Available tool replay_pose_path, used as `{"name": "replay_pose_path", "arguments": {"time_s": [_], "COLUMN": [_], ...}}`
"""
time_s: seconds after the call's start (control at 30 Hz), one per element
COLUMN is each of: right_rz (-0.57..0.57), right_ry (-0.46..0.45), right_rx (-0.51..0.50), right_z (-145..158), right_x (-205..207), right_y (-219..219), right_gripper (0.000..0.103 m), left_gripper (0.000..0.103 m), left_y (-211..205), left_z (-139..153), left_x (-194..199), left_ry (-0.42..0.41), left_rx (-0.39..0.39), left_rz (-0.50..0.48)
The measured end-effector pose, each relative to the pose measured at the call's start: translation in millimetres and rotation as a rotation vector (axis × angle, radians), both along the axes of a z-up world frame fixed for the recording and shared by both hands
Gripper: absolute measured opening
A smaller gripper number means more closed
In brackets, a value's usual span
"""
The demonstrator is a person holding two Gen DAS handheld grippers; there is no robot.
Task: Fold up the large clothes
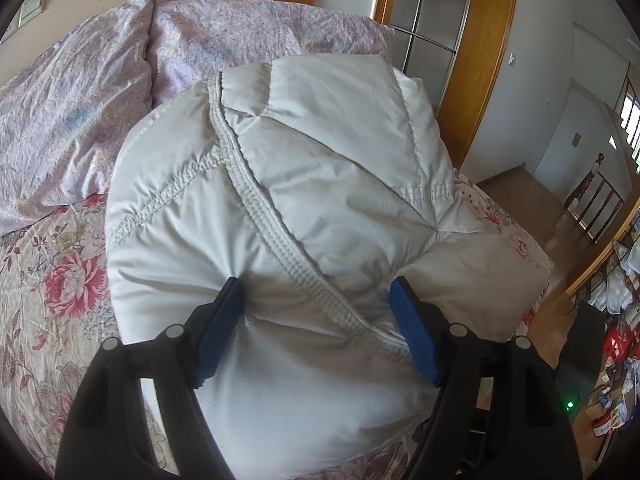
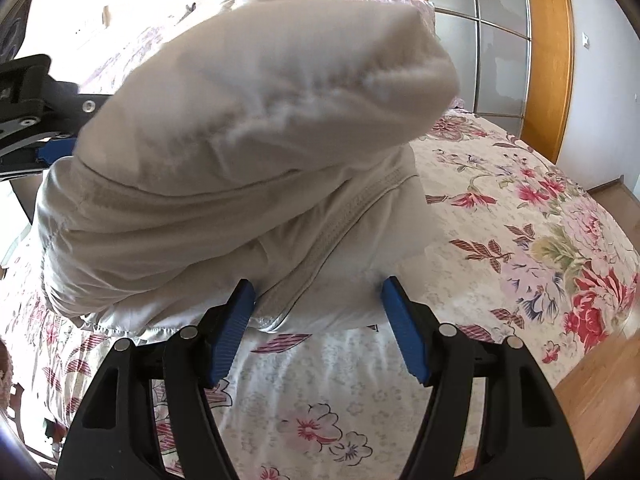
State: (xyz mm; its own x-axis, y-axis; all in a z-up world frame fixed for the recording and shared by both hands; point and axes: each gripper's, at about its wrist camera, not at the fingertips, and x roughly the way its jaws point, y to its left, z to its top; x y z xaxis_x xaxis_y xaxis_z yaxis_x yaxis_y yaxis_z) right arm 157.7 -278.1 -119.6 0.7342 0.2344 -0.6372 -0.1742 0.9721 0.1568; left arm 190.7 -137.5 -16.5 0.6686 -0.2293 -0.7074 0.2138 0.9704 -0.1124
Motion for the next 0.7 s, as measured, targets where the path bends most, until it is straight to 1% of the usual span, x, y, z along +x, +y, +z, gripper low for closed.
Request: {"name": "replay_pose_path", "arguments": {"time_s": [0.37,0.5,0.67,0.7], "right_rz": [0.009,0.009,0.015,0.015], "right_ry": [0.0,0.003,0.004,0.003], "right_rx": [0.014,0.016,0.008,0.006], "right_z": [-2.1,-4.1,-2.7,-2.0], "right_x": [2.8,5.4,3.0,2.3], "right_y": [-3.8,-3.8,-2.2,-2.8], "right_gripper": [0.07,0.071,0.071,0.071], "left_gripper": [0.078,0.079,0.079,0.081], "left_y": [-12.8,-15.9,-19.5,-18.5], "left_z": [-8.4,-12.0,-8.4,-7.0], "left_x": [29.7,33.3,21.1,17.7], "left_ry": [0.025,0.025,-0.041,-0.053], "left_rx": [0.024,0.034,0.072,0.074], "left_rz": [-0.001,-0.001,0.004,0.004]}}
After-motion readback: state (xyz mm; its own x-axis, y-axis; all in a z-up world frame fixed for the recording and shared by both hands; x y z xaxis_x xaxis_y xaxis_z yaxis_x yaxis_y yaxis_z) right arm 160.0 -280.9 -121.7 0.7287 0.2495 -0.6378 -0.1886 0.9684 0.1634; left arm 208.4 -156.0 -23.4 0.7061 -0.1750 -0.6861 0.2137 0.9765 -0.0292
